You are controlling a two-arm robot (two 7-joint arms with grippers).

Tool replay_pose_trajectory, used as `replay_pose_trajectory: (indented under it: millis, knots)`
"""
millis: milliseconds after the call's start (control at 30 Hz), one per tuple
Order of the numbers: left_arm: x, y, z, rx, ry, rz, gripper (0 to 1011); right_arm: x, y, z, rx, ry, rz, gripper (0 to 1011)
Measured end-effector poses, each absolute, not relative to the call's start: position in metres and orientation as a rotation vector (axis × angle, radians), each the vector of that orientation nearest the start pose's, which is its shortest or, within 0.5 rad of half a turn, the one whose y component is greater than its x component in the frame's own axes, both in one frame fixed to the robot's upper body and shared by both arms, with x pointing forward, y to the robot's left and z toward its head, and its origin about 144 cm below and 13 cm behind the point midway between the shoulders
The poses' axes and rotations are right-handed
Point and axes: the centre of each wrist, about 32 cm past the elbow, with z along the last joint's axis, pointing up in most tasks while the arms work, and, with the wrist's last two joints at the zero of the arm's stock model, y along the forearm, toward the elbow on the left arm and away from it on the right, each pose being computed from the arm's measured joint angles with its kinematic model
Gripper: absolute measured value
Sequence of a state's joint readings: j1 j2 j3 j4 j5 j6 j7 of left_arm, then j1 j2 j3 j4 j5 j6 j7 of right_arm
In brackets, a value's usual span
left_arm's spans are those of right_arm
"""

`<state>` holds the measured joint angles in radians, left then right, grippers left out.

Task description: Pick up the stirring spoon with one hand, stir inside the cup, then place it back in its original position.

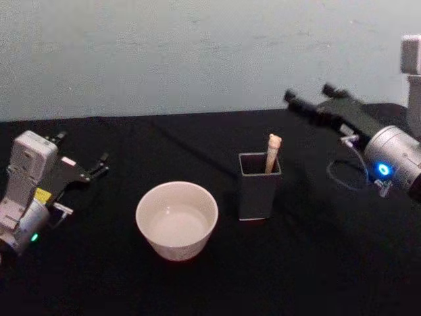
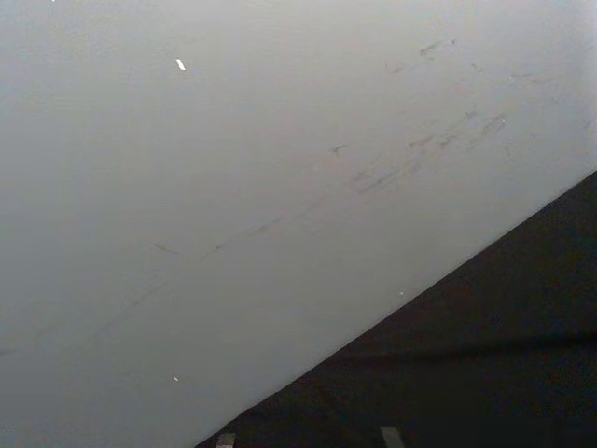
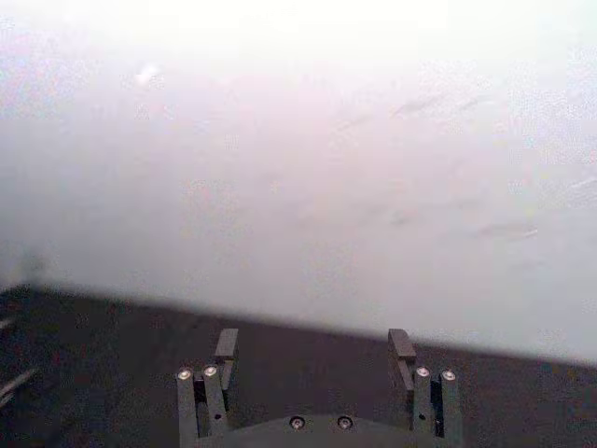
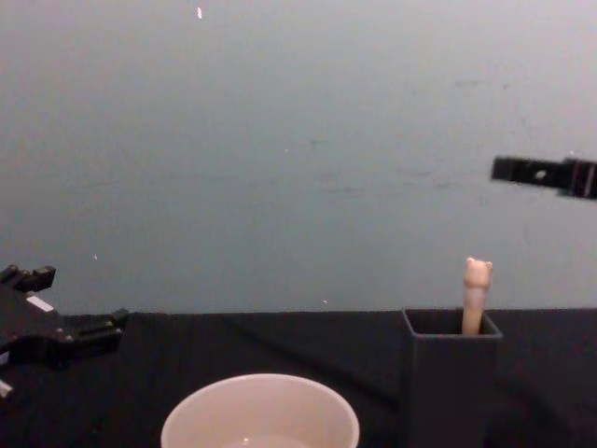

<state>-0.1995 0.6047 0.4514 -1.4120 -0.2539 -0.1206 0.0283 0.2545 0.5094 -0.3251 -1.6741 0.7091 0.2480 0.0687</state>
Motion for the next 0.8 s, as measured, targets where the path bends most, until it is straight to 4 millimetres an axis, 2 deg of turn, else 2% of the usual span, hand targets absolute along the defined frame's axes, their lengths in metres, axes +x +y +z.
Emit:
replay_pose_trajectory:
  millis: [167,333,567,800]
  knots:
    - [0.489,0.310,1.140,0.304,-0.285,1.248,1001,0.508,-0.263,1.228,0.087,0.060,-1.313,1002]
    - [0.489,0.310,1.140,0.304,-0.285,1.248,1001,0.510,-0.272,1.205,0.004,0.020,-1.401,1002]
    - [0.489,0.310,1.140,0.305,-0.285,1.248,1001,0.501,-0.279,1.173,-0.131,0.003,-1.422,1002]
    - [0.489,0.310,1.140,0.304,-0.285,1.248,1001,0.496,-0.280,1.159,-0.199,0.020,-1.417,1002]
